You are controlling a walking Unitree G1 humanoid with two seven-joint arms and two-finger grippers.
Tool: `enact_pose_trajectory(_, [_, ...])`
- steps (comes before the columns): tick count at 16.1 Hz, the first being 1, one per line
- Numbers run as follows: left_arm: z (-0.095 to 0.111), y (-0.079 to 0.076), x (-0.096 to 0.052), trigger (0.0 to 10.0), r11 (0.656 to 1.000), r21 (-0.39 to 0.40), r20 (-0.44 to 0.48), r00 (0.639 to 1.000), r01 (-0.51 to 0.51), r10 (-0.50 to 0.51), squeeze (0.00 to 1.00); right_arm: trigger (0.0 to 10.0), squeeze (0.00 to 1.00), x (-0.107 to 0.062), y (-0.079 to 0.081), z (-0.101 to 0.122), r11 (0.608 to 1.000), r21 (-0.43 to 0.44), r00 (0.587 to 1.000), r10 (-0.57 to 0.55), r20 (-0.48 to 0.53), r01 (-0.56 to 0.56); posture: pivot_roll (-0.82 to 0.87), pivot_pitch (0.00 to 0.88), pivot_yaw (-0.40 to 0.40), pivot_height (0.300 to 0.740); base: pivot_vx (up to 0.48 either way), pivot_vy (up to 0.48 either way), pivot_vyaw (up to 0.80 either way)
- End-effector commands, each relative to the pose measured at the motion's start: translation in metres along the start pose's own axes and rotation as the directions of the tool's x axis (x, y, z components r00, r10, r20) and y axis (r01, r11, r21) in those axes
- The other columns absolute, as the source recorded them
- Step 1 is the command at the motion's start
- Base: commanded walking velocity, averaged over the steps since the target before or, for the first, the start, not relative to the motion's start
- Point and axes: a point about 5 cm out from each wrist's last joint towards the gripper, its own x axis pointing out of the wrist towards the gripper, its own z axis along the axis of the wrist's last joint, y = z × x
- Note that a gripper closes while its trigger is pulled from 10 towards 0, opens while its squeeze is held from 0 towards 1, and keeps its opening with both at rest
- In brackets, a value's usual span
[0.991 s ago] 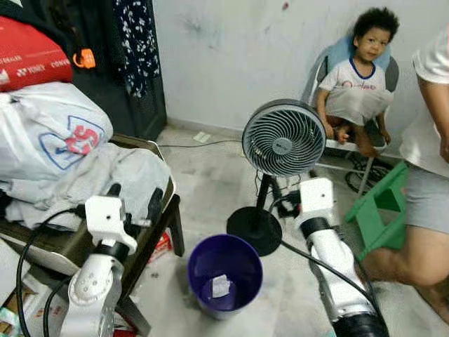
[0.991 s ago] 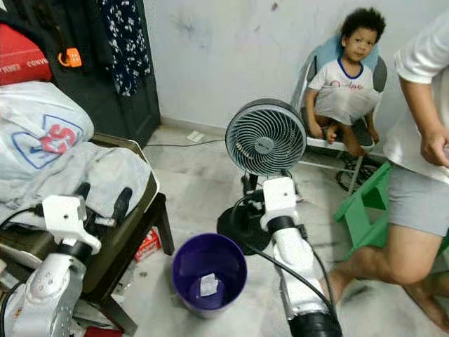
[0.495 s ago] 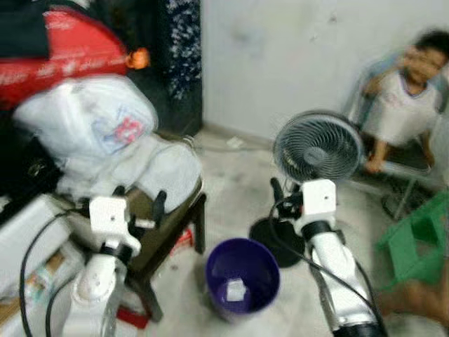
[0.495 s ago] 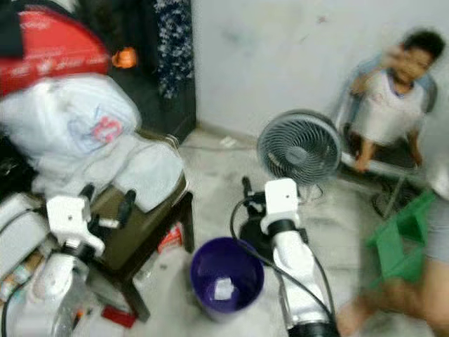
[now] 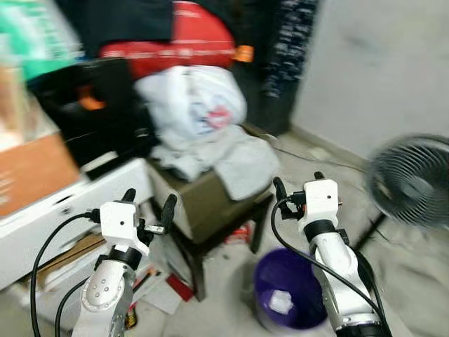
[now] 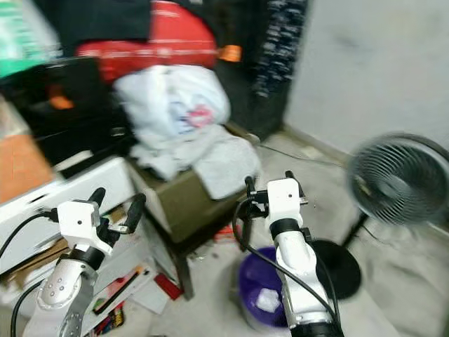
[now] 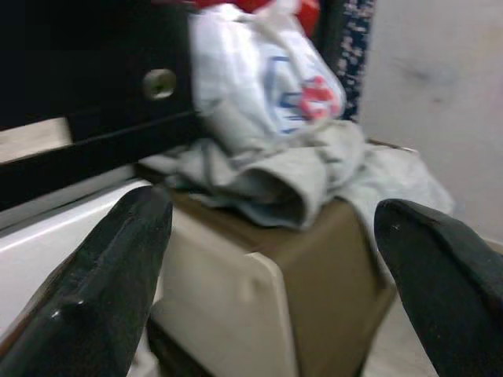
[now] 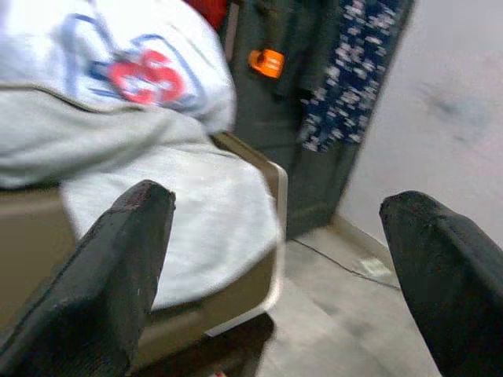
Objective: Clean up the room
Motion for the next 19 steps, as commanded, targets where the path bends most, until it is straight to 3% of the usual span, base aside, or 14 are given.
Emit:
enact_pose_trajectory(1, [0.0038,-0.0025,0.0021,10.0,1.000,0.008,0.007,1.000,0.021,-0.021,0.00,10.0,0.00,0.0003,-0.0013,0.0022,1.000,0.000,1.000,-0.003,0.001,0.003,-0.02,0.005,-0.011,0.740,0.000,0.000,0.80])
enact_pose_trajectory(10, [0.0036,-0.0082,0.0031,10.0,0.999,0.008,0.008,0.999,0.038,-0.039,0.00,10.0,0.00,0.0021,0.0009,0.0030,1.000,-0.001,1.000,0.008,0.003,-0.008,-0.02,0.000,-0.021,0.740,0.000,0.000,0.75])
enact_pose_trajectory(16, [0.0028,-0.0071,0.0051,10.0,0.999,0.033,-0.006,1.000,0.014,-0.013,0.00,10.0,0.00,0.0043,0.0045,0.0044,1.000,0.005,1.000,0.010,0.006,-0.010,-0.02,0.005,-0.018,0.740,0.000,0.000,0.00])
enact_pose_trajectory(19, [0.0023,-0.0064,0.0053,10.0,0.999,0.028,-0.012,1.000,0.017,-0.017,0.00,10.0,0.00,0.0043,0.0065,0.0046,1.000,0.015,1.000,0.012,0.007,-0.012,-0.02,0.006,-0.013,0.740,0.000,-0.081,0.80])
